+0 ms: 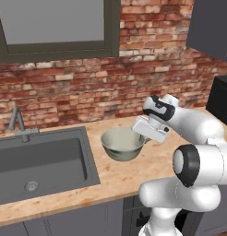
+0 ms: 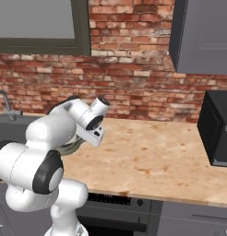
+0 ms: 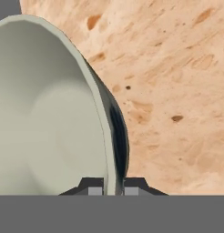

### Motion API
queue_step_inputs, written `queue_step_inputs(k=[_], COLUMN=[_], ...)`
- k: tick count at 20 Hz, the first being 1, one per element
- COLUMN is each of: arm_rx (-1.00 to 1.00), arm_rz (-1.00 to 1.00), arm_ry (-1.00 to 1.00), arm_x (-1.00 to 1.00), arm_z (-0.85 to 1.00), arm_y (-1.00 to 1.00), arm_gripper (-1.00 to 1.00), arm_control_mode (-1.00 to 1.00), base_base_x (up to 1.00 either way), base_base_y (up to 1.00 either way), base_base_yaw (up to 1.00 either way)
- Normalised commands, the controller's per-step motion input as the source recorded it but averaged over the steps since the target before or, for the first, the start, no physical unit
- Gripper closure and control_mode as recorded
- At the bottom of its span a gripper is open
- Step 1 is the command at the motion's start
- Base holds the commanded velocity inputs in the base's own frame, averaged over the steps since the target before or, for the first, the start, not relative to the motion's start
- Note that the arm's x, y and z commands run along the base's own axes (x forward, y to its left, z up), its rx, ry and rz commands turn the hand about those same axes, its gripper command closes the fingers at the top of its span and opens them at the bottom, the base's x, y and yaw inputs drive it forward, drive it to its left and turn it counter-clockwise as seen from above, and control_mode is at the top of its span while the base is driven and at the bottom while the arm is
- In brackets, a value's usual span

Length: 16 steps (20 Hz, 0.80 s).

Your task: Pick the cup and bowl from the counter and place them on the counter next to the sink.

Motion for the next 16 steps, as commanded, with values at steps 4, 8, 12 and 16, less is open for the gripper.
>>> queue_step_inputs(k=[4, 8, 12, 16], arm_rx=[0.00, 0.00, 0.00, 0.00], arm_rz=[0.00, 0.00, 0.00, 0.00], arm_ry=[0.00, 0.00, 0.00, 0.00], arm_x=[0.02, 0.04, 0.12, 0.30], arm_z=[0.00, -0.01, -0.10, -0.17], arm_y=[0.13, 0.17, 0.11, 0.05], arm_gripper=[1.00, 1.00, 1.00, 1.00], arm_control_mode=[-1.00, -1.00, -1.00, -1.00], base_base_x=[0.00, 0.00, 0.00, 0.00], base_base_y=[0.00, 0.00, 0.00, 0.00], base_base_yaw=[0.00, 0.00, 0.00, 0.00])
